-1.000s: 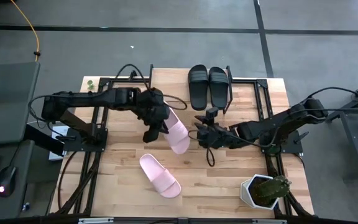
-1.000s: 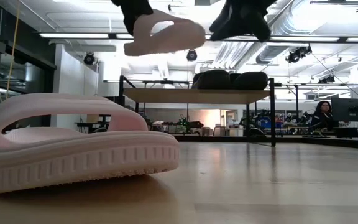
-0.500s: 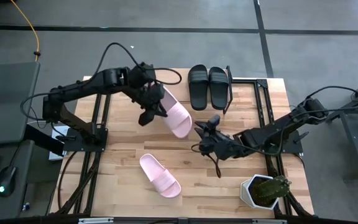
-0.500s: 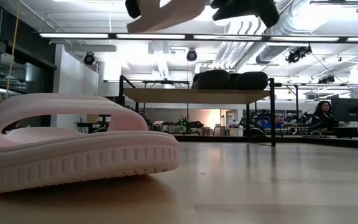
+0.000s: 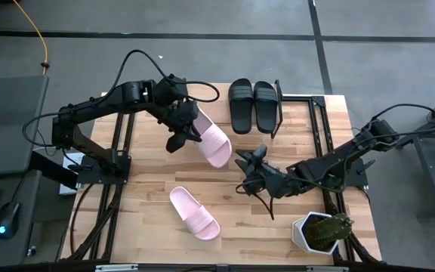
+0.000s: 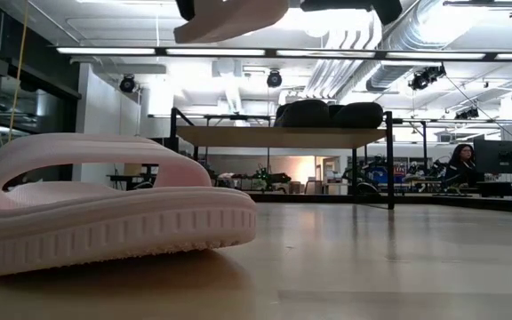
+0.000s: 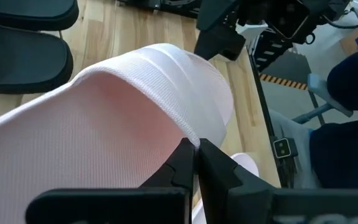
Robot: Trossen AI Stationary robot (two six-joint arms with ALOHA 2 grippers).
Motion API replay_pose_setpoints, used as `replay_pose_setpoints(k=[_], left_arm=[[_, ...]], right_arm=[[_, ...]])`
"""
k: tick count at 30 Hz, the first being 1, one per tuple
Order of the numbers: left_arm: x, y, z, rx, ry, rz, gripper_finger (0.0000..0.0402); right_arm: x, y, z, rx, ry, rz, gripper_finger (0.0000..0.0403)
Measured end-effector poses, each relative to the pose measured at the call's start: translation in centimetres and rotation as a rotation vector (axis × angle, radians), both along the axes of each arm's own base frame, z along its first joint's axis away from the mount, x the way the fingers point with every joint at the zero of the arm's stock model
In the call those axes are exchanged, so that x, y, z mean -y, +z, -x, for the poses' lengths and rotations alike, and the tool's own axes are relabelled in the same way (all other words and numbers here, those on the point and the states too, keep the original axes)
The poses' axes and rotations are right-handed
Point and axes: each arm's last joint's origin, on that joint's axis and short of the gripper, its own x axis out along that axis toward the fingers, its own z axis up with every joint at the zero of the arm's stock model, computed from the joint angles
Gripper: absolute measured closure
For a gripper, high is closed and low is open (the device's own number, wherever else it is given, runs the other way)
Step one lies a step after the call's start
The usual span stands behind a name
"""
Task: Pick and place slides into the shelf
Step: Put the top pink slipper on the shelf
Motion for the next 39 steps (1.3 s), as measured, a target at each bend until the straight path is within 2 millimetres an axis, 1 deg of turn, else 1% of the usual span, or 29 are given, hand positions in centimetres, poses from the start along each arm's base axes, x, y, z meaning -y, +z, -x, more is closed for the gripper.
replay_pose_setpoints(k=[3,6,12,14,21,28,32,39], left_arm=[[0.0,0.0,0.0,-0.003,0.011,0.013,0.0401],[0.0,0.0,0.0,-0.003,0.010,0.019,0.0401],[0.0,0.2,-0.2,0.023,0.012,0.038,0.0401],[0.0,0.3,-0.3,0.040,0.003,0.045,0.0401],[0.0,0.4,-0.4,0.051,-0.006,0.059,0.0401],[0.1,0.4,-0.4,0.049,-0.004,0.080,0.0401],[0.1,0.4,-0.4,0.051,-0.010,0.089,0.0401],[0.2,0.4,-0.3,0.048,-0.019,0.099,0.0401]], right_arm=[[-0.1,0.2,-0.1,0.002,0.028,0.008,0.0144],[-0.2,0.2,-0.2,-0.014,0.061,0.021,0.0134],[-0.2,0.2,-0.2,-0.025,0.076,0.035,0.0132],[-0.4,0.0,-0.5,-0.024,0.091,0.038,0.0132],[-1.0,-0.9,-1.9,-0.030,0.086,0.128,0.0132],[-1.2,-0.9,-2.5,0.003,0.067,0.152,0.0133],[-1.2,-0.8,-2.5,0.019,0.065,0.145,0.0152],[-0.9,-0.8,-2.6,0.028,0.053,0.132,0.0213]])
